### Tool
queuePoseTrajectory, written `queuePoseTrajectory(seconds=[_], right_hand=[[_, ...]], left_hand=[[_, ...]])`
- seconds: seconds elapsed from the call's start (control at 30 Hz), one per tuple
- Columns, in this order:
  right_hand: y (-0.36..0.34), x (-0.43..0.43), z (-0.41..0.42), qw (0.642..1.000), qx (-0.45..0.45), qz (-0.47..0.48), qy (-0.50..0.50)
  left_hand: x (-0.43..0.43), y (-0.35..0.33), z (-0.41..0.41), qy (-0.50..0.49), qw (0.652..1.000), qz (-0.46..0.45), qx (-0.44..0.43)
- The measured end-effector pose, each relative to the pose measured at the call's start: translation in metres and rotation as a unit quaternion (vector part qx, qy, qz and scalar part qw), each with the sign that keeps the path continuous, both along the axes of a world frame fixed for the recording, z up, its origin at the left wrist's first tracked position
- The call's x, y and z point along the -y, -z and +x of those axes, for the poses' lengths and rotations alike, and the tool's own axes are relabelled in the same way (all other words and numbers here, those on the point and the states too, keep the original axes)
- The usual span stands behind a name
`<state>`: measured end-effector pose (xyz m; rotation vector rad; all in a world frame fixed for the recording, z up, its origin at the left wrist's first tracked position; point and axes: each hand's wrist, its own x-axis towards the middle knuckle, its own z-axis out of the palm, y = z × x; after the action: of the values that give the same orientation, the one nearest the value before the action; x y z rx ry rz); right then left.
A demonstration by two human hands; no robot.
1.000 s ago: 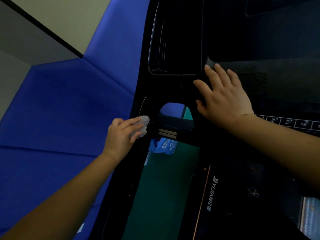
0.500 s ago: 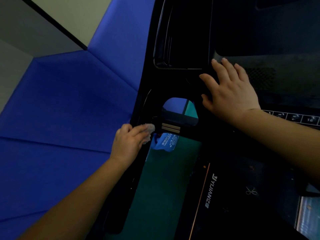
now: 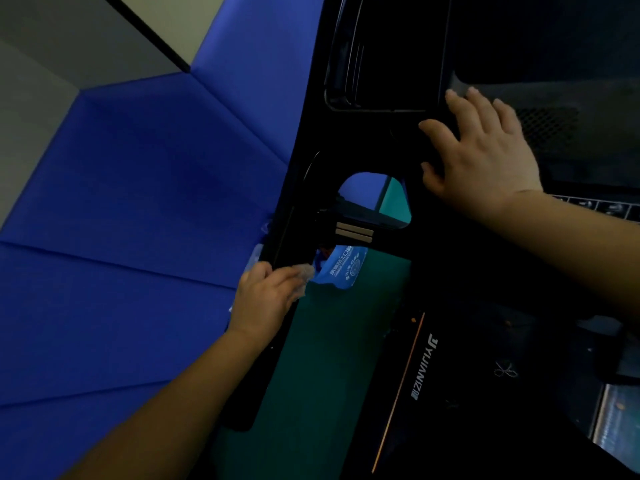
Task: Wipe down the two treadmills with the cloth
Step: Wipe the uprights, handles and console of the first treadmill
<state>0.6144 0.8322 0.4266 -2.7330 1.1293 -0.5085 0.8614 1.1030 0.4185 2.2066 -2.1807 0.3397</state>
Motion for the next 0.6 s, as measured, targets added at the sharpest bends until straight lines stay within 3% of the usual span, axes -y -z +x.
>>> queuePoseTrajectory(seconds=[0.1,0.3,0.47,0.6], right_hand=[[0.000,0.000,0.000,1.000,0.002,-0.007,0.004],[0.000,-0.001,-0.001,1.000,0.008,-0.009,0.001],[0.002,0.000,0.000,1.000,0.002,-0.019,0.003],[0.003,0.000,0.000,1.000,-0.004,-0.017,0.003]], left_hand=[[0.006,0.000,0.006,0.009,0.997,0.044,0.059],[0.061,0.007,0.019,0.064,0.991,0.071,0.089],[-0.004,0.007,0.007,0.011,0.998,0.057,0.032],[-0.045,0.000,0.010,0.031,0.993,0.086,0.075]])
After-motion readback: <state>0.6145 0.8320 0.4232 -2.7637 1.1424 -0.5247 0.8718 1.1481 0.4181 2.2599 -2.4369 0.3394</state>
